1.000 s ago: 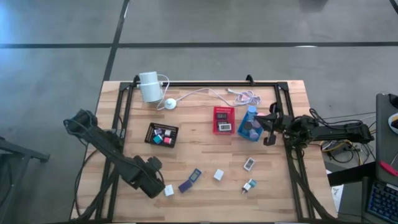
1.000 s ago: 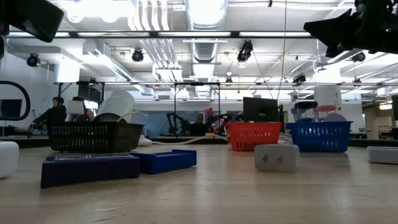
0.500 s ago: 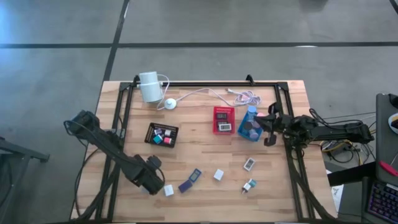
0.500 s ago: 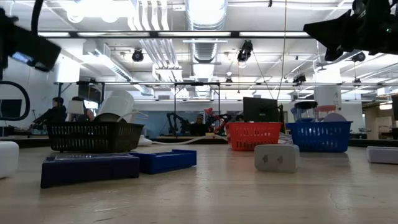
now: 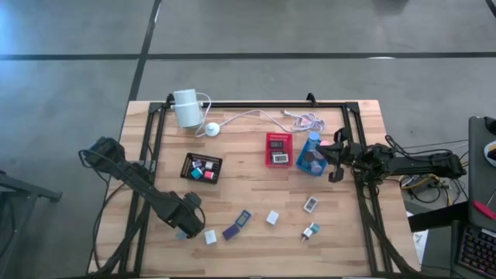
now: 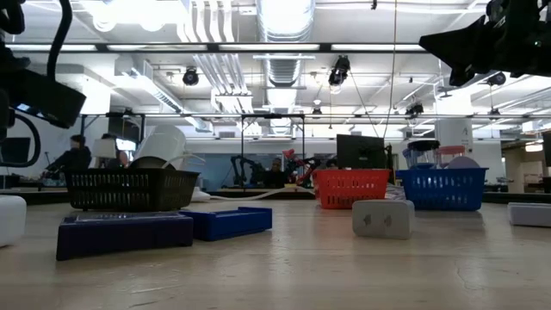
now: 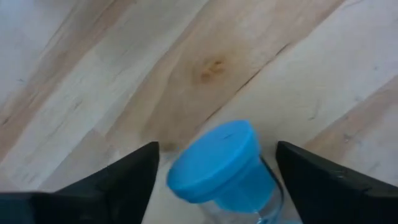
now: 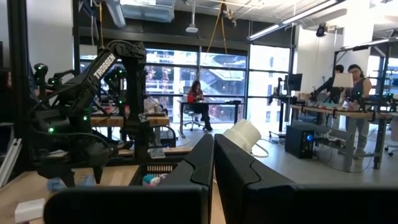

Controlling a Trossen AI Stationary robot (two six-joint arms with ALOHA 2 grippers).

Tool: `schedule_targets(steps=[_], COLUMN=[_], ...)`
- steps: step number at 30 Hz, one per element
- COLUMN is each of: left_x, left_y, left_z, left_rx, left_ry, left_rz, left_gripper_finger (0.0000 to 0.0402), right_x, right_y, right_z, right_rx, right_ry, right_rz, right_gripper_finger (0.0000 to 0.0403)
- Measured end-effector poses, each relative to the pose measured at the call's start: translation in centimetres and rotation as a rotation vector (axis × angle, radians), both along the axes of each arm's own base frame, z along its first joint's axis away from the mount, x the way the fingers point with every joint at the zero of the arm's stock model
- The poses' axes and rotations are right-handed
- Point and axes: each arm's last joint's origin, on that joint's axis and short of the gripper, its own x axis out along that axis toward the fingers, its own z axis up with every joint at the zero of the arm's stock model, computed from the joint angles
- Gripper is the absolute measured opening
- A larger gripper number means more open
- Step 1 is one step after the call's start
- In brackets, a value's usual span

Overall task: Pick & Place Office items
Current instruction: Put the light blue hourglass into the blue bin

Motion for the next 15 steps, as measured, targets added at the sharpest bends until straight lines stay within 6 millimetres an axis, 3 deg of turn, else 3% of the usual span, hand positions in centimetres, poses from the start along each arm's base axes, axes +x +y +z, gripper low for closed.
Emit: schedule_targets(steps=[7,15], left_x=[0.30,0.34], left_y=[-0.22,-0.20], left_z=[-0.06,0.07], left_rx=[-0.028,-0.014], left_ry=[-0.030,-0.045], left_rz=[-0.014,-0.071], left_gripper_finger=[0.0202,0.0196], right_x=[0.02,0.03], right_y=[0.00,0.00], right_z=[-0.06,-0.12], right_rx=[0.000,0.000], right_ry=[0.006,0.012], right_rz=[0.000,-0.001], right_gripper_finger=[0.0008,0.0008])
